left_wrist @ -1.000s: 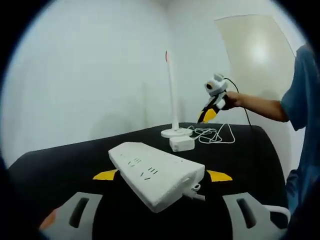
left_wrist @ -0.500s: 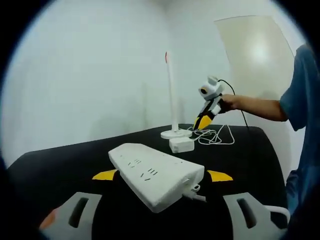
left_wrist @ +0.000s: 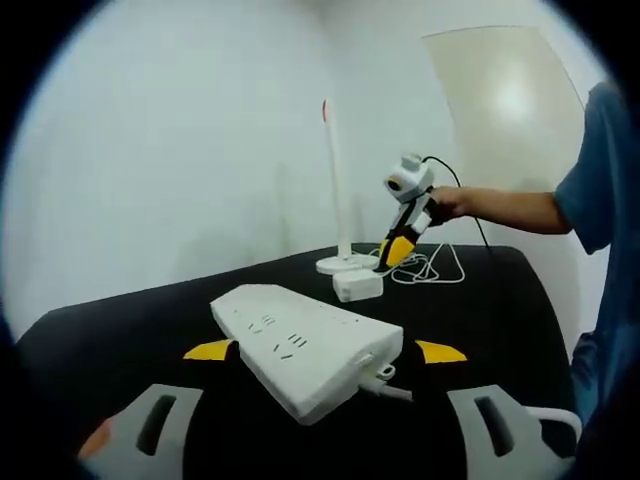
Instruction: Insert the desk lamp plug into the socket, turn on the power strip switch, turn on the lamp switch, then turn off the lamp switch, turn off the power strip switch, and remove the plug from the socket.
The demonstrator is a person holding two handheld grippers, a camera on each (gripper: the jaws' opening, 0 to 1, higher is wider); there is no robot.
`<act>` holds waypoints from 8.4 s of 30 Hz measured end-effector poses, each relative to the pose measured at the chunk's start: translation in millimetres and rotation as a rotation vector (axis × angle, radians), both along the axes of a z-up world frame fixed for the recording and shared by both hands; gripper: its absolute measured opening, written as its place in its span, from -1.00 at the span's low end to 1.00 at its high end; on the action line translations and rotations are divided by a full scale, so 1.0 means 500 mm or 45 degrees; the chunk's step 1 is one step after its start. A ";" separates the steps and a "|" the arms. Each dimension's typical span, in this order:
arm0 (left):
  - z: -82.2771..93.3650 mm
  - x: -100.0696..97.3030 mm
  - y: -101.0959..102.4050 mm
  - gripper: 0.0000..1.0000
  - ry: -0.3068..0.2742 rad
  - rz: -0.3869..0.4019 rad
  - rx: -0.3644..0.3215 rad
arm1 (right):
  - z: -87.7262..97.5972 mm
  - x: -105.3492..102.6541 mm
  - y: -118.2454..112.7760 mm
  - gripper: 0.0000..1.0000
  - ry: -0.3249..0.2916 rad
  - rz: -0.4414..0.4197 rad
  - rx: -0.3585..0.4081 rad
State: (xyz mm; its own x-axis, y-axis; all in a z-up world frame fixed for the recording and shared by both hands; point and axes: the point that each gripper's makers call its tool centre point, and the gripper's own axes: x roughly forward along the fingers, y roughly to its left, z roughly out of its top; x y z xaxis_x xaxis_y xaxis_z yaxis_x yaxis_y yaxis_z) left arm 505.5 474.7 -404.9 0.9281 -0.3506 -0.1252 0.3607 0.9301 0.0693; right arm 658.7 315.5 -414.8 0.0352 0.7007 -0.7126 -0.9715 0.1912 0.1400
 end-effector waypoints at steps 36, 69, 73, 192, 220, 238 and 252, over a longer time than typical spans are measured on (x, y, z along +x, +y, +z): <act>-0.014 0.004 0.003 0.34 0.035 0.004 0.052 | -0.043 0.001 0.019 -0.74 0.050 -0.003 -0.045; -0.022 0.007 -0.012 0.14 0.011 -0.039 0.080 | -0.050 0.020 0.024 -0.85 -0.034 -0.021 -0.043; -0.020 0.006 -0.015 0.14 0.011 -0.040 0.080 | -0.048 0.033 0.026 -0.86 -0.149 -0.016 -0.057; -0.022 0.016 0.003 0.15 0.008 0.011 0.045 | 0.054 -0.103 0.050 -0.87 -1.959 0.542 0.017; -0.021 0.018 0.003 0.15 0.008 0.013 0.047 | -0.004 -0.076 0.022 -0.74 -1.553 0.636 -0.078; -0.020 0.018 0.002 0.15 0.008 0.015 0.046 | 0.057 -0.099 0.016 -0.65 -0.695 0.450 0.009; -0.021 0.018 0.006 0.15 0.008 0.015 0.045 | 0.036 -0.077 0.006 -0.61 -0.180 0.356 -0.278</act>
